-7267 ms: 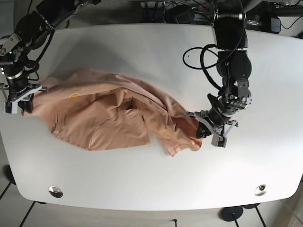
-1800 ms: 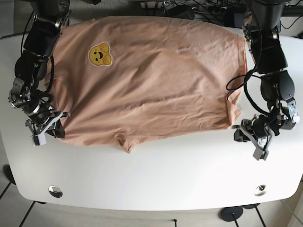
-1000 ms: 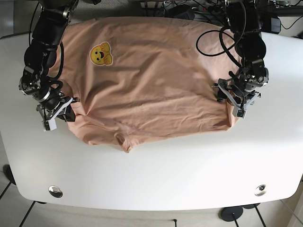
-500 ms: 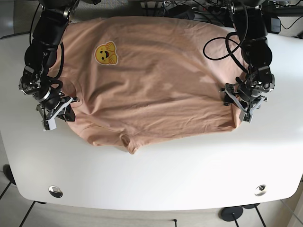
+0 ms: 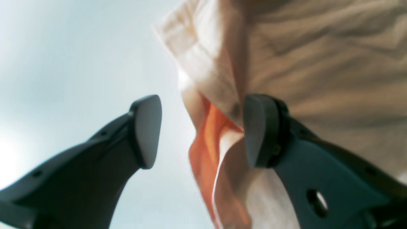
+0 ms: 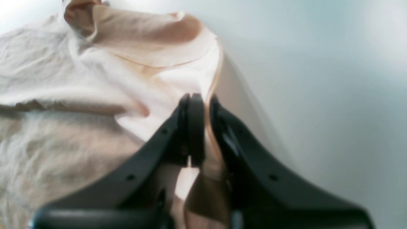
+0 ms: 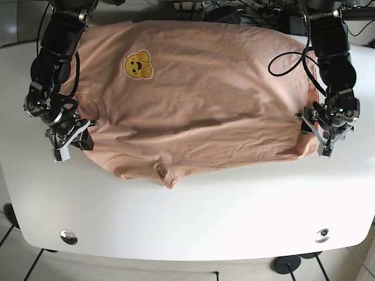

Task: Fold the T-shirt properly
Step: 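Grip the peach shirt's hem corners with both grippers and lift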

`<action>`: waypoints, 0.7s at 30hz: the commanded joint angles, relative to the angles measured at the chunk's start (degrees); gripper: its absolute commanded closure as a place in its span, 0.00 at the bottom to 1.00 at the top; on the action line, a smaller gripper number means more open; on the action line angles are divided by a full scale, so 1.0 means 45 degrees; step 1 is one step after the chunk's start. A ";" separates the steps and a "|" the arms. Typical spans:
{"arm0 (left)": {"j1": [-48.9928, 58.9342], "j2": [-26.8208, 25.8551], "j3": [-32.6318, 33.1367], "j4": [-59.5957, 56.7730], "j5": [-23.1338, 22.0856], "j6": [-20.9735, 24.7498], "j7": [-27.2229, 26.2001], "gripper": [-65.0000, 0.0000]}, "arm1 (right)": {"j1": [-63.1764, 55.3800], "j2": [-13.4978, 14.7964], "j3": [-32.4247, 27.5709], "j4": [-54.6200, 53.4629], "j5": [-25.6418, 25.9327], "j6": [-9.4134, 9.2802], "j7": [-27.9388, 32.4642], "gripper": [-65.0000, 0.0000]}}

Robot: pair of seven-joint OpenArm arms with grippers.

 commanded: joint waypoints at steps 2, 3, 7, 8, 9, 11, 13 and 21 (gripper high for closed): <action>-0.0251 -0.0899 -0.0067 0.0156 -0.0063 0.0040 -0.0252 0.42 | 0.0271 0.0206 0.0056 0.0206 0.0236 0.0034 0.0314 0.97; -0.0231 -0.1075 -0.0067 0.0136 -0.0122 0.0040 -0.0252 0.42 | 0.0271 0.0206 0.0076 0.0206 0.0236 0.0034 0.0314 0.97; -0.0173 -0.1133 -0.0809 0.0000 -0.0219 -0.1660 -0.0194 0.42 | 0.0271 0.0187 0.0076 0.0206 0.0236 0.0034 0.0314 0.97; -0.0153 -0.1075 -0.1493 0.0000 -0.0434 -0.2558 -0.0174 0.42 | 0.0271 0.0187 0.0076 0.0206 0.0236 0.0034 0.0314 0.97; -0.0153 -0.0684 -0.2704 -0.0079 -0.0962 -0.3311 -0.0155 0.42 | 0.0271 0.0187 0.0076 0.0206 0.0236 0.0034 0.0314 0.97; -0.0153 -0.0391 -0.4267 -0.0098 -0.1665 -0.3311 0.0275 0.42 | 0.0271 0.0187 0.0076 0.0206 0.0236 0.0034 0.0314 0.97; -0.0114 -0.0215 -0.5420 -0.0235 -0.3208 -0.3311 0.0979 0.42 | 0.0271 0.0206 0.0076 0.0206 0.0236 0.0034 0.0314 0.97; 0.0120 -0.0196 -0.5654 -0.3595 -0.5982 -0.3311 0.1057 0.42 | 0.0271 0.0187 0.0076 0.0206 0.0236 0.0034 0.0314 0.97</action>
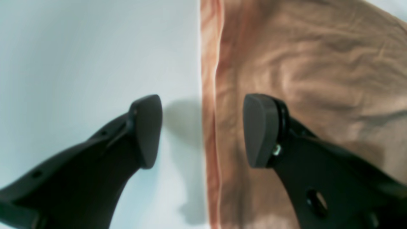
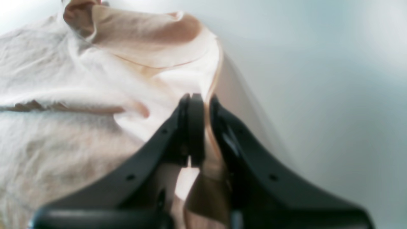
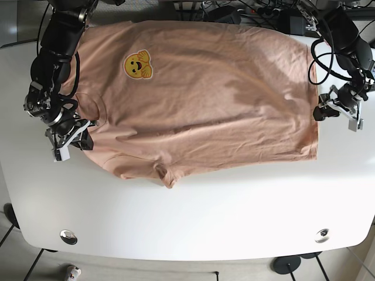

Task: Fold the T-shirt properly
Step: 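Grip the peach shirt's hem corners with both grippers and lift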

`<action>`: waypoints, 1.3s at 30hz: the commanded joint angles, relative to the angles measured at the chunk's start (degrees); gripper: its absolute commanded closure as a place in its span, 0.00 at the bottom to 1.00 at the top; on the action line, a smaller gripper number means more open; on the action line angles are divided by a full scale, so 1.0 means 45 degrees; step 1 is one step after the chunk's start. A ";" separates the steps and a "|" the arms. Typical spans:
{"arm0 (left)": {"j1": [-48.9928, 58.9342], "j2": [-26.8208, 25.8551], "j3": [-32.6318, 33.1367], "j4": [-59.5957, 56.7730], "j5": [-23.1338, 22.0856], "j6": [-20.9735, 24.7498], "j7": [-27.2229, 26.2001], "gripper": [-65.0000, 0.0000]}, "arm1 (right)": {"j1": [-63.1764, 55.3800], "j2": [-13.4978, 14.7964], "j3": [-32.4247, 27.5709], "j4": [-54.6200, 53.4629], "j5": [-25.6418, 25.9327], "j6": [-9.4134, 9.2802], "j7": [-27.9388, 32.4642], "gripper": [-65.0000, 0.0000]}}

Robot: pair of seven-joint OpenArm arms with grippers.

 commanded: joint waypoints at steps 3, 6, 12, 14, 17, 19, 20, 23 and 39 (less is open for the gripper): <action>-0.0244 -0.0214 0.0078 -0.0161 0.0026 -0.0017 -0.0031 0.42 | 0.0266 0.0192 0.0066 0.0206 0.0236 0.0068 0.0314 0.97; -0.0303 -0.0039 0.1367 -0.0181 -0.0013 -0.0017 -0.0012 0.42 | 0.0266 0.0211 0.0066 0.0206 0.0236 0.0068 0.0314 0.97; -0.0986 0.0137 0.2872 -0.0181 0.0006 0.0149 0.0047 0.49 | 0.0266 0.0211 0.0066 0.0206 0.0236 0.0068 0.0314 0.97; -0.1103 0.0137 0.2930 -0.0161 0.0006 0.0715 0.0008 0.72 | 0.0266 0.0211 0.0066 0.0206 0.0236 0.0068 0.0314 0.97; -0.1279 0.0039 0.2891 0.0600 0.0006 0.1008 0.0008 0.99 | 0.0051 0.0211 0.0066 0.0225 0.0255 0.0068 0.0314 0.97; -0.1182 0.0039 0.2911 0.1753 0.0046 0.1008 0.0066 0.99 | -0.0008 0.0211 0.0105 0.0323 0.0314 0.0107 0.0314 0.97; -0.0850 0.0039 0.2930 0.2378 0.0046 0.1028 0.0066 0.99 | -0.0164 0.0211 0.0262 0.0421 0.0333 0.0127 0.0314 0.97; -0.0303 0.0079 0.2969 0.4136 0.0065 0.1028 0.0379 0.99 | -0.0516 0.0172 0.0672 0.1182 0.0353 0.0127 0.0236 0.97; -0.3155 0.0450 0.4864 0.5016 -0.0013 0.1028 0.1395 0.99 | 0.1243 0.0504 0.0594 0.0792 -0.0116 0.0049 0.0177 0.97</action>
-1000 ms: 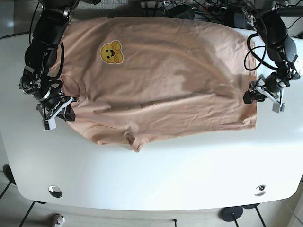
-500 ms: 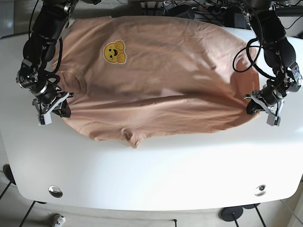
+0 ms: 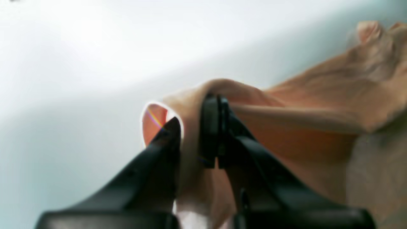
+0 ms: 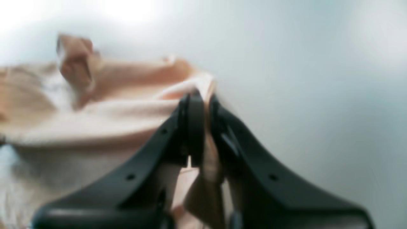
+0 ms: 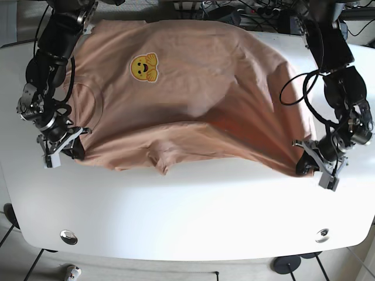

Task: Fold the T-shirt properly
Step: 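Grip the peach shirt's hem corners with both grippers and lift, then swing the lifted shirt over and lay it flat with both grippers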

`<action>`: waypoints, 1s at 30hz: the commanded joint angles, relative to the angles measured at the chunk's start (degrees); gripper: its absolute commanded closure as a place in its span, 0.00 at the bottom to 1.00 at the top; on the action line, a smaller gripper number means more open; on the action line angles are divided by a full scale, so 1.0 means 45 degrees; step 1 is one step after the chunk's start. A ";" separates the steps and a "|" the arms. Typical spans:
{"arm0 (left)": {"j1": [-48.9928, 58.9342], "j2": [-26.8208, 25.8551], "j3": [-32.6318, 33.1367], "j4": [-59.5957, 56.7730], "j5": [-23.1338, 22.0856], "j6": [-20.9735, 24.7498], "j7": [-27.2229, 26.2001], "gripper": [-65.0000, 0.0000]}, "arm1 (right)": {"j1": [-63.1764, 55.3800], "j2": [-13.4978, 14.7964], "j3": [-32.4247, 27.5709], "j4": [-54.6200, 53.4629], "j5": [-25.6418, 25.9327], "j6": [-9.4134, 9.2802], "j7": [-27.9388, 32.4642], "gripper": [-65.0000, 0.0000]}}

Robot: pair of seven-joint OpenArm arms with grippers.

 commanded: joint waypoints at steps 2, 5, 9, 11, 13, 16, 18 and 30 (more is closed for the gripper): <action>-0.1767 0.0662 0.0305 -0.1455 -0.0017 0.0017 -0.0203 0.99 | 0.1832 0.0461 -0.0258 -0.0196 -0.0942 0.0107 0.0069 0.97; -0.4365 0.0857 0.0774 -0.3116 0.0764 0.0037 -0.0340 0.99 | 0.4020 0.0559 -0.0746 -0.1427 -0.1704 0.0166 0.0069 0.97; -0.7823 0.1053 0.1321 -0.5226 0.1897 0.0037 -0.1219 0.99 | 0.7380 0.1340 -0.1918 -0.3068 -0.1704 0.0107 0.0049 0.97; -0.9464 0.1033 0.1360 -0.6320 0.2268 -0.0002 -0.1532 0.99 | 0.9158 0.1574 -0.2524 -0.3967 -0.1743 0.0107 0.0049 0.97; -1.1222 0.0857 0.1360 -0.7355 0.2718 -0.0061 -0.1903 0.99 | 1.1346 0.1887 -0.3110 -0.5002 -0.1762 0.0146 0.0049 0.97; -1.2082 0.0428 0.1360 -0.7551 0.2757 -0.0061 -0.2098 0.99 | 1.3397 0.2024 -0.3618 -0.5823 -0.1665 0.0166 0.0049 0.97; -1.2277 0.0135 0.1301 -0.7551 0.2737 -0.0080 -0.2040 0.99 | 1.3866 0.2043 -0.3618 -0.5803 -0.1665 0.0166 0.0030 0.97; -0.3955 -0.0959 0.0187 -0.3292 0.2737 -0.1028 -0.1844 0.99 | 0.3356 0.1731 -0.0512 -0.1369 0.0191 0.0166 -0.0732 0.97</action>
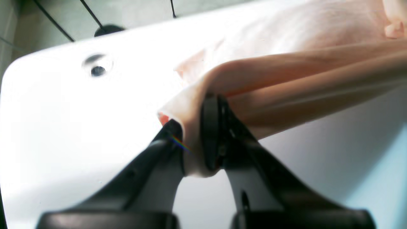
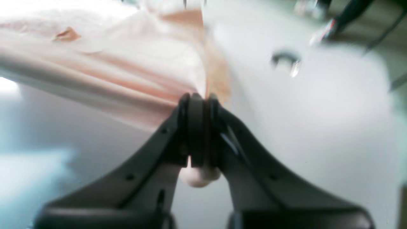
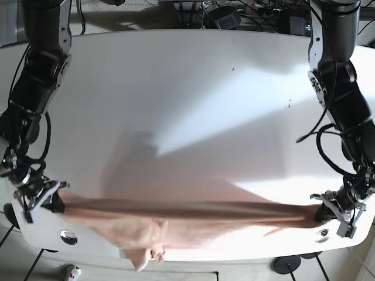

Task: Fold the T-shirt properly
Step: 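Swing the lifted shirt over and lay it flat with both grippers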

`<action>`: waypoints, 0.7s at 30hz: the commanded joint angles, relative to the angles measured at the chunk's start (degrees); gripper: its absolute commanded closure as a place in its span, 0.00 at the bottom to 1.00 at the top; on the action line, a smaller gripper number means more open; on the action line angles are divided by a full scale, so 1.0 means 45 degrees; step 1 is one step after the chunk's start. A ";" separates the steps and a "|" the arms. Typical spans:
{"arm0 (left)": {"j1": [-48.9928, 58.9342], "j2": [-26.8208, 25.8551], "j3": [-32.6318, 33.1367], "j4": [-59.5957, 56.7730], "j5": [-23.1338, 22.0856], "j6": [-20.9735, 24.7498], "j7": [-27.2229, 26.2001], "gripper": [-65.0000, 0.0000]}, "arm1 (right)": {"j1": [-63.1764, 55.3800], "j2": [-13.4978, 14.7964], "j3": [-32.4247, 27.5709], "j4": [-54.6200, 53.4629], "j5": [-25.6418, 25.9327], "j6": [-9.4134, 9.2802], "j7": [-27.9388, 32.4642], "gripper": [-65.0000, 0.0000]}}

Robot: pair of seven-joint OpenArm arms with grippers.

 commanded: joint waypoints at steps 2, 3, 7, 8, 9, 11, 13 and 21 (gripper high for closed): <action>0.1844 -0.0294 -0.0094 0.1629 -0.0061 0.0080 -0.0334 0.99 | -0.2011 -0.0067 0.0544 0.0955 0.0284 -0.0067 0.0946 0.97; 0.2645 -0.0294 -0.0094 0.2098 -0.0061 0.0080 -0.0334 0.99 | -0.2754 -0.0106 0.0661 0.1131 0.0284 -0.0048 0.1102 0.97; 0.5907 -0.0235 -0.0934 0.4168 -0.0061 0.0080 -0.0334 0.99 | -0.5586 -0.0126 0.0896 0.1678 0.0948 -0.0048 0.1395 0.97; 0.6474 -0.0216 -0.1130 0.4462 -0.0061 0.0080 -0.0334 0.99 | -0.6114 -0.0126 0.1111 0.1756 0.1300 -0.0048 0.1473 0.97; 0.6943 -0.0196 -0.1169 0.4676 -0.0061 0.0080 -0.0334 0.99 | -0.6505 -0.0126 0.1247 0.1854 0.1573 -0.0048 0.1473 0.97; 0.7704 -0.0196 -0.1286 0.4813 -0.0061 0.0080 -0.0334 0.99 | -0.7286 -0.0106 0.1521 0.2245 0.2003 -0.0048 0.1415 0.97; 0.8076 -0.0001 -0.1481 0.4813 -0.0061 0.0080 -0.0334 0.99 | -0.7872 -0.0126 0.1677 0.2753 0.2101 -0.0048 0.1415 0.97; 0.8193 0.0233 -0.1970 0.4735 0.0018 0.0080 -0.0373 0.98 | -0.9376 -0.0653 0.1697 0.3397 0.2101 -0.0048 0.1454 0.97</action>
